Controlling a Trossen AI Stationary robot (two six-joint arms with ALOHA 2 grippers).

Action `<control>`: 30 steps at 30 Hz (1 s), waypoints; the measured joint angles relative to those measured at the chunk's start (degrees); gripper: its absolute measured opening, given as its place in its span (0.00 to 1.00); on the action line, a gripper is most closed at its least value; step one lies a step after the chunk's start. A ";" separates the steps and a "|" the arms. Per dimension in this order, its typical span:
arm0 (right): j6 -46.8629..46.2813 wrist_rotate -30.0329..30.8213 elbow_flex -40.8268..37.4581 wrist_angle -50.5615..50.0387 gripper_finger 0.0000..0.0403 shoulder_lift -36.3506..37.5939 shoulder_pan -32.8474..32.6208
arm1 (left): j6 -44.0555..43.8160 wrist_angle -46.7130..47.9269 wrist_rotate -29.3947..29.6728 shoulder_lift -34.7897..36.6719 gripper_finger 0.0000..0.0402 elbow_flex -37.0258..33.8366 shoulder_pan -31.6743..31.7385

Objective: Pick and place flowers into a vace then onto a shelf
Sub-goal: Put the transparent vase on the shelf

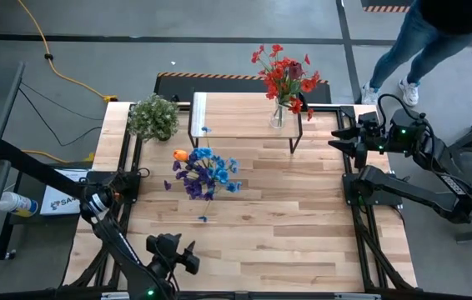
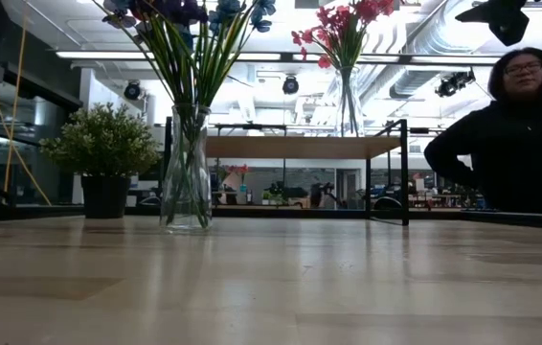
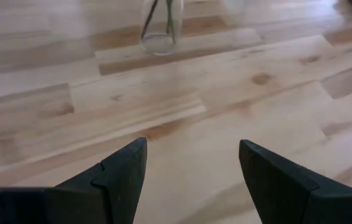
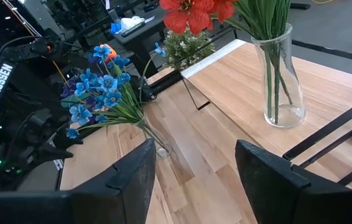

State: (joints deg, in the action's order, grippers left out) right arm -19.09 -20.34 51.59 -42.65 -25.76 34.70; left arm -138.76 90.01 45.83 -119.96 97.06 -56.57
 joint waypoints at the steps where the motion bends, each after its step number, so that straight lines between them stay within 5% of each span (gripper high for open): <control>1: -0.03 0.00 0.00 0.00 0.53 0.00 0.01 | -0.25 0.03 -0.06 0.01 0.71 -0.53 0.02; 30: -1.44 -0.02 0.02 0.00 0.53 0.00 0.02 | 0.28 -0.04 7.72 0.96 0.71 -8.64 7.44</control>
State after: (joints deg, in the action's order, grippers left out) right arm -20.53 -20.36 51.62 -42.65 -25.76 34.72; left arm -138.47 89.97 53.54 -119.00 88.42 -49.13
